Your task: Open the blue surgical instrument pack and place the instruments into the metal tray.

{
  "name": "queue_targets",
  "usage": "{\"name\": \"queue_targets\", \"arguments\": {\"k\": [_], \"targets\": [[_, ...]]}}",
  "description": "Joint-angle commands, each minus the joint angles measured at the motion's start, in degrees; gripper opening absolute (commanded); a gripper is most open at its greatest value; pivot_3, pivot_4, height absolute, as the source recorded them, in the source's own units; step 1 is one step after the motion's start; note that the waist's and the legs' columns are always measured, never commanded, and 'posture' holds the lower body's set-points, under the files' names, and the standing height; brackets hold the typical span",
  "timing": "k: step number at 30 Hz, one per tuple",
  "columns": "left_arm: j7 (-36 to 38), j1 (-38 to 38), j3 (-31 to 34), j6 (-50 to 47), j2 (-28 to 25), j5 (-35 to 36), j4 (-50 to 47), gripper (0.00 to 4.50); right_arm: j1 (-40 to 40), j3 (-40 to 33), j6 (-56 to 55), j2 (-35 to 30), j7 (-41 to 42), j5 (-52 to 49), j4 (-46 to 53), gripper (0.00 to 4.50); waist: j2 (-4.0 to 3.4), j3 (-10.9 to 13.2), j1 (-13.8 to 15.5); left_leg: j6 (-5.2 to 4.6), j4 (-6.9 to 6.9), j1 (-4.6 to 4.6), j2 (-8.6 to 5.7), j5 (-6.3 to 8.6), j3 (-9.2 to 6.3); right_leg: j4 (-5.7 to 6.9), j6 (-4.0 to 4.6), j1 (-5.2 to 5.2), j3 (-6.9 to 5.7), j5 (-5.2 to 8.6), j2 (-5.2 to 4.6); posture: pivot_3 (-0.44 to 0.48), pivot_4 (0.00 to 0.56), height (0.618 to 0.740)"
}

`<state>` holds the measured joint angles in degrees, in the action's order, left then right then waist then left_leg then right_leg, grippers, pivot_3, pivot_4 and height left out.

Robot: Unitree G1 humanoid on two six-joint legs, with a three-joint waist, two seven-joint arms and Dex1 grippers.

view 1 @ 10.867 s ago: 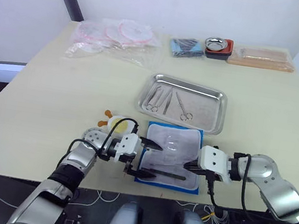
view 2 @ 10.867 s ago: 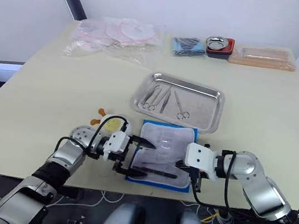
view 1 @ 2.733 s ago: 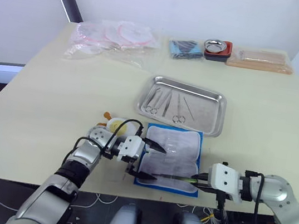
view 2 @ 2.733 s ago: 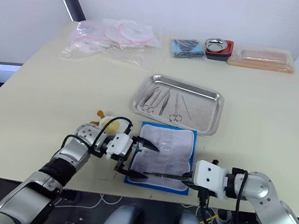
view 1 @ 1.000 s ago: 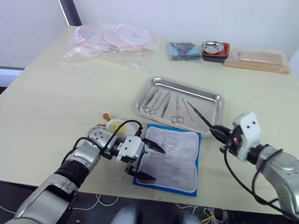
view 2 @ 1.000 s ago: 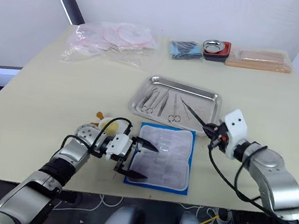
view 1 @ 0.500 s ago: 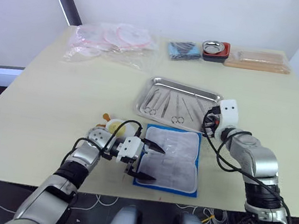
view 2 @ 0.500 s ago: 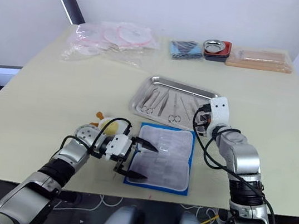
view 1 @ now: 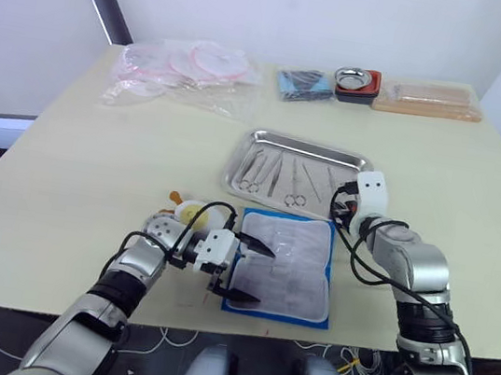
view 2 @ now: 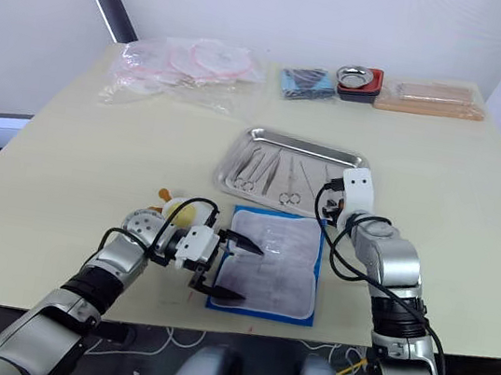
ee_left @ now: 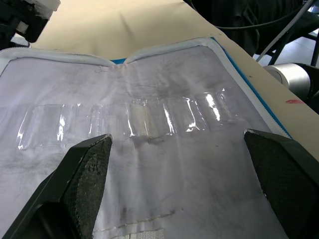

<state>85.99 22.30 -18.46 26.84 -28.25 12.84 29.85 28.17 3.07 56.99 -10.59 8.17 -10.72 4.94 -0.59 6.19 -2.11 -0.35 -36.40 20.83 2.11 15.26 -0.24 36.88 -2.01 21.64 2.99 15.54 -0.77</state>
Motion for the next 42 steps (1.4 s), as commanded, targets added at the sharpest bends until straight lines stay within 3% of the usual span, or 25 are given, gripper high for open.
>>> {"name": "queue_targets", "arguments": {"k": [1, 4, 12, 16, 18, 24, 29, 36, 42], "targets": [[-0.31, -4.26, -4.14, -0.07, -1.57, -7.37, 5.95, 4.50, 1.14, -0.81, 0.06, -2.23, 1.79, -0.41, 5.39, 3.32, 0.00, 0.01, 0.00, 0.00, 0.00, 0.00, 0.00, 0.00, 0.00, 0.00, 0.00, 0.00, 0.00, 0.00, -0.01, 0.000, 0.150, 0.740], [0.10, -4.53, -3.66, -0.13, -2.03, -6.62, 5.16, 4.50, 0.28, -0.89, 1.31, -4.66, 4.05, -1.27, 9.45, 4.45, 0.00, 0.04, -0.12, 0.00, 0.00, 0.02, 0.01, 0.00, 0.00, 0.00, 0.00, 0.02, 0.01, 0.01, -0.03, 0.000, 0.150, 0.740], [1.34, -6.19, -1.99, -1.93, -2.53, -2.11, -0.67, 4.50, -5.07, -3.68, -1.45, -10.97, 12.12, -6.19, 20.08, 4.45, 0.34, 0.37, -0.31, 0.00, 0.10, 0.14, 0.04, 0.00, -0.04, -0.01, 0.00, 0.15, -0.03, 0.01, 0.01, 0.000, 0.150, 0.740], [1.71, -6.84, -0.77, -3.94, -2.84, 0.60, -5.25, 4.50, -10.48, -5.33, -9.52, -13.21, 17.18, -7.85, 21.07, 4.45, 0.58, 0.55, -0.28, -0.11, 0.10, 0.48, 0.03, 0.07, -0.05, -0.04, -0.03, 0.43, -0.08, 0.00, 0.01, 0.000, 0.150, 0.740], [1.64, -7.19, -0.01, -5.38, -3.05, 2.07, -7.77, 4.50, -12.78, -6.21, -13.48, -13.61, 19.34, -8.66, 21.02, 4.45, 0.59, 0.67, -0.30, -0.11, 0.07, 1.20, -0.02, 0.07, -0.02, -0.01, 0.06, 1.15, -0.04, -0.11, 0.01, 0.000, 0.150, 0.740], [-0.29, -8.15, 3.59, -13.67, -3.48, 8.18, -17.78, 4.50, -19.92, -8.13, -24.25, -15.20, 25.07, -9.93, 21.08, 4.45, 0.86, 1.67, -0.16, -0.44, 0.04, 1.32, 0.02, 0.27, -0.08, -0.04, 0.04, 1.19, -0.12, -0.02, -0.01, 0.000, 0.150, 0.740], [-3.86, -8.58, 6.96, -21.14, -3.10, 13.76, -26.35, 4.50, -23.78, -9.43, -28.86, -15.55, 27.62, -11.72, 22.22, 4.45, 1.23, 2.34, 0.16, -0.43, -0.48, 2.14, 0.00, 0.27, -0.14, 0.35, 0.01, 1.85, -0.15, -0.04, -0.05, 0.000, 0.150, 0.740], [-10.84, -10.33, 12.97, -30.66, -3.74, 19.66, -36.10, 4.50, -29.60, -13.58, -37.83, -16.20, 33.31, -15.07, 21.79, 4.45, 1.44, 2.86, 0.17, -0.42, -1.00, 2.08, 0.01, 0.26, -0.23, 1.00, 0.00, 1.84, -0.20, -0.04, -0.12, 0.000, 0.150, 0.740], [-16.93, -12.71, 20.51, -35.42, -6.11, 21.55, -37.64, 4.50, -35.27, -18.30, -45.09, -17.54, 41.10, -19.76, 19.23, 4.45, 1.42, 2.89, 0.03, -0.41, -1.02, 2.00, 0.01, 0.25, -0.20, 1.07, 0.01, 1.82, -0.15, -0.04, -0.06, 0.000, 0.150, 0.740]]}}
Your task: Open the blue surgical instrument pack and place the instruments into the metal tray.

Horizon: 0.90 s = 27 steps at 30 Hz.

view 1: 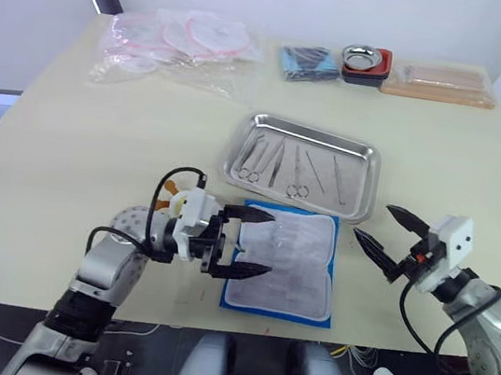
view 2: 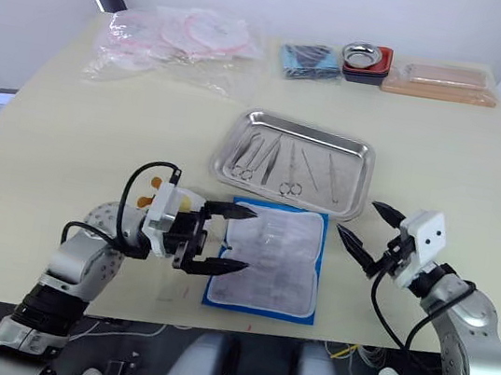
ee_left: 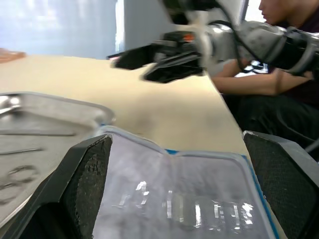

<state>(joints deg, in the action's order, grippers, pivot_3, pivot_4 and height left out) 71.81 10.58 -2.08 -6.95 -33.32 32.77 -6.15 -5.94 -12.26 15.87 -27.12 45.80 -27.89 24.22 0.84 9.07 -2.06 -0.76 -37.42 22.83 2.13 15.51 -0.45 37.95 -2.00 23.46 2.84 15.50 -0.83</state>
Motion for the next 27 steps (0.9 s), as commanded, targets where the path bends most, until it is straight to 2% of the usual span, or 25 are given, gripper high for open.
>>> {"name": "queue_targets", "arguments": {"k": [1, 5, 12, 19, 27], "targets": [[-3.67, -1.62, 5.83, -2.17, -1.74, 1.73, -1.25, 4.50, -2.17, -3.87, -4.86, -1.63, 4.41, -2.75, -0.63, 4.45, -0.02, 0.02, 0.00, 0.00, 0.00, 0.00, 0.00, 0.00, 0.00, 0.00, 0.00, 0.00, 0.00, 0.00, 0.00, 0.000, 0.150, 0.740], [-5.73, -7.90, 16.18, -1.77, -6.13, 1.29, 4.35, 4.50, -10.06, -10.74, -6.96, -3.55, 9.71, -6.89, -2.74, 4.45, -0.02, 0.02, 0.14, 0.00, 0.00, -0.03, 0.01, 0.00, 0.03, 0.01, 0.01, 0.00, 0.01, 0.00, -0.04, 0.000, 0.150, 0.740], [-3.01, -17.21, 23.94, -1.33, -10.92, 0.93, 7.25, 4.50, -17.60, -15.42, -11.45, -5.66, 14.75, -6.34, -6.86, 4.45, 0.00, 0.03, 0.25, 0.01, -0.01, -0.07, 0.01, 0.00, 0.16, -0.01, 0.00, -0.02, 0.04, 0.00, -0.17, 0.000, 0.150, 0.740], [-3.24, -26.10, 25.60, 1.96, -10.74, -2.98, 9.12, 4.50, -20.80, -18.59, -15.19, -5.64, 16.83, -6.29, -12.62, 4.45, 0.01, 0.03, 0.31, 0.03, -0.07, -0.24, 0.03, -0.01, 0.26, 0.04, 0.00, -0.08, 0.12, -0.01, -0.16, 0.000, 0.150, 0.740], [-9.35, -24.91, 23.44, 4.25, -9.07, -8.40, 10.42, 4.50, -21.07, -17.62, -18.21, -6.37, 19.11, -4.50, -17.52, 4.45, 0.01, -0.02, 1.15, 0.03, -0.07, -0.39, 0.03, -0.01, 0.31, 0.10, 0.00, -0.17, 0.15, -0.02, -0.13, 0.000, 0.150, 0.740]]}}
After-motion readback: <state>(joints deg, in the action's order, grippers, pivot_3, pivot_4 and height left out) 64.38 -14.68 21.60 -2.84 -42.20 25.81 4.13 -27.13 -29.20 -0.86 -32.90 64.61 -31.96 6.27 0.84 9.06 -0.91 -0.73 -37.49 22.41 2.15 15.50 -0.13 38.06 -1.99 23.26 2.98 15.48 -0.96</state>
